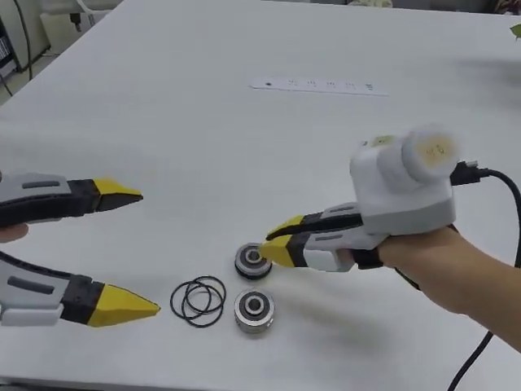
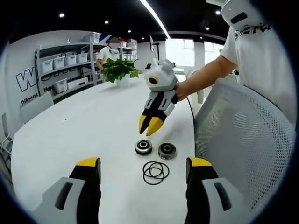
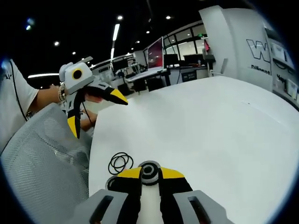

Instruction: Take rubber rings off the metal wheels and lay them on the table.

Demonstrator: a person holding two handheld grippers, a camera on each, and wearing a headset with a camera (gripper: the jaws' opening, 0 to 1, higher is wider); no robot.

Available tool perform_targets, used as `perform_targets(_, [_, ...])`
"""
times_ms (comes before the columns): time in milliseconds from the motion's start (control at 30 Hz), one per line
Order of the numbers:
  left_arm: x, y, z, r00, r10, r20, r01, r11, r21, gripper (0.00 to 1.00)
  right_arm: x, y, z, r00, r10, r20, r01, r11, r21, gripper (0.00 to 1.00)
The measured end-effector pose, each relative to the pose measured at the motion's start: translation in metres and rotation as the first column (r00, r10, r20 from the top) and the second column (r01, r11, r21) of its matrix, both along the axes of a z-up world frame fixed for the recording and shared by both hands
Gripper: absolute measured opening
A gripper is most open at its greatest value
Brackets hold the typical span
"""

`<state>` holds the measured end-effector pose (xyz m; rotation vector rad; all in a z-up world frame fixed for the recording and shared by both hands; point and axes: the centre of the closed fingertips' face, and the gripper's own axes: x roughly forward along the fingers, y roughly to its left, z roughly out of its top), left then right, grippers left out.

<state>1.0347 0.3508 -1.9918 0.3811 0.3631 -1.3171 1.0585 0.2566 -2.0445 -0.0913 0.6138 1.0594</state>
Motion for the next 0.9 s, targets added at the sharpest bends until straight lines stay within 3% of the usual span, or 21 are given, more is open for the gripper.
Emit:
perform_targets(100, [0.002, -0.007, 0.001, 1.000, -0.028, 0.008, 0.028, 1.000, 0.010, 0.69, 0.000, -0.005, -0.002, 1.000, -0.001, 0.005, 0.001, 1.000, -0.003, 0.11])
perform_targets(167, [0.004, -0.012, 0.001, 0.999, -0.035, 0.002, 0.035, 0.999, 0.007, 0.69, -0.002, -0.004, -0.003, 0.999, -0.010, -0.037, 0.012, 0.999, 0.040, 0.11])
perform_targets(400, [0.010, -0.038, -0.001, 0.996, -0.084, 0.013, 0.084, 0.996, 0.018, 0.64, -0.008, -0.001, -0.014, 0.999, 0.021, -0.030, -0.021, 1.000, 0.002, 0.15])
perform_targets(533, [0.016, -0.053, -0.004, 0.995, -0.101, 0.027, 0.100, 0.995, 0.025, 0.57, -0.012, 0.001, -0.024, 0.998, 0.050, -0.025, -0.051, 0.998, -0.043, 0.18])
perform_targets(800, [0.020, -0.076, -0.021, 0.991, -0.132, 0.012, 0.132, 0.990, 0.040, 0.45, -0.012, 0.003, -0.032, 0.997, 0.074, 0.006, -0.074, 0.994, -0.079, 0.20])
perform_targets(900, [0.024, -0.083, -0.033, 0.991, -0.132, 0.015, 0.131, 0.989, 0.069, 0.40, -0.010, 0.004, -0.033, 0.997, 0.076, 0.013, -0.075, 0.994, -0.082, 0.20])
